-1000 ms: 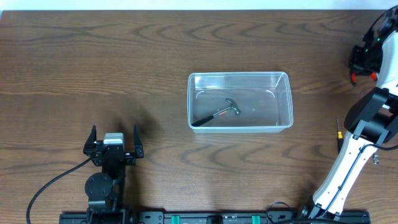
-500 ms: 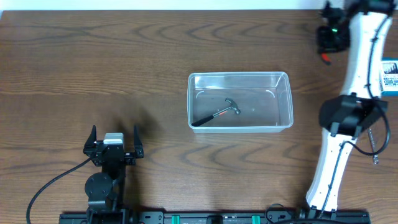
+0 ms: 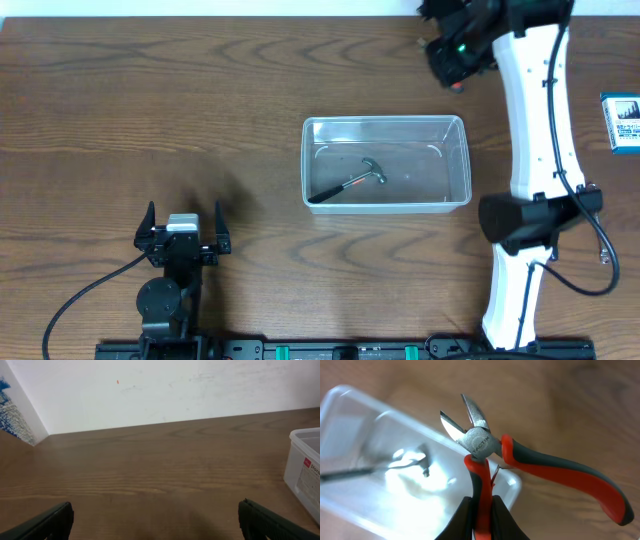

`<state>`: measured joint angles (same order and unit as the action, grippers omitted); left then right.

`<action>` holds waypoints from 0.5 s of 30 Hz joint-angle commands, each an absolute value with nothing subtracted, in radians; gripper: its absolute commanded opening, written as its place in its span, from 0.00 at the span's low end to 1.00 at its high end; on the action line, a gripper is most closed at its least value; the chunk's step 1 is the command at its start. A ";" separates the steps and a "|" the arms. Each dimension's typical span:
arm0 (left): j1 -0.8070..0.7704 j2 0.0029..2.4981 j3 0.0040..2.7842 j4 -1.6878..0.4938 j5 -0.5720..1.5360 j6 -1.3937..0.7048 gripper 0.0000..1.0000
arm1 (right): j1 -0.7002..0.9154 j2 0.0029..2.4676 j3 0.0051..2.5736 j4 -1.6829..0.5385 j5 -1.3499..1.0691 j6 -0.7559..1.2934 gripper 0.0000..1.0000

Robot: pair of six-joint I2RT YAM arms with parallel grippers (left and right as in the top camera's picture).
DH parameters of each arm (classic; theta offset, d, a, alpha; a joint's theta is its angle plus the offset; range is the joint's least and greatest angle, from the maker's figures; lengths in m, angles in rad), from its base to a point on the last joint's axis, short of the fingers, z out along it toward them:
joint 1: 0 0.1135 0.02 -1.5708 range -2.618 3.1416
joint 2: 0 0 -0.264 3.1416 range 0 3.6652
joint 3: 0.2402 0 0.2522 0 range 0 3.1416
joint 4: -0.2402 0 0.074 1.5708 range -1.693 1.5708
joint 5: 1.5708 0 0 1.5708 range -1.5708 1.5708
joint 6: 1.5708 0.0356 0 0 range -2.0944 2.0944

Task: Pack container
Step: 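Lift the pliers and carry them left over the container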

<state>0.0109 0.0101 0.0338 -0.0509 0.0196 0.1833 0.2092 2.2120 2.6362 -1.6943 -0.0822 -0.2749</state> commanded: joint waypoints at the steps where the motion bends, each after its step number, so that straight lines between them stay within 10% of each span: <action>1: 0.010 0.005 0.004 -0.068 0.015 0.178 0.98 | 0.257 2.155 2.514 -1.699 -0.087 -0.294 0.01; 15: 0.010 0.005 0.004 -0.068 0.015 0.178 0.98 | 0.414 2.134 2.149 -1.670 -0.122 -0.534 0.05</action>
<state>0.0109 0.0101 0.0338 -0.0509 0.0196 0.1833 0.3939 2.1567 2.1986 -1.6791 -0.0872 -0.4240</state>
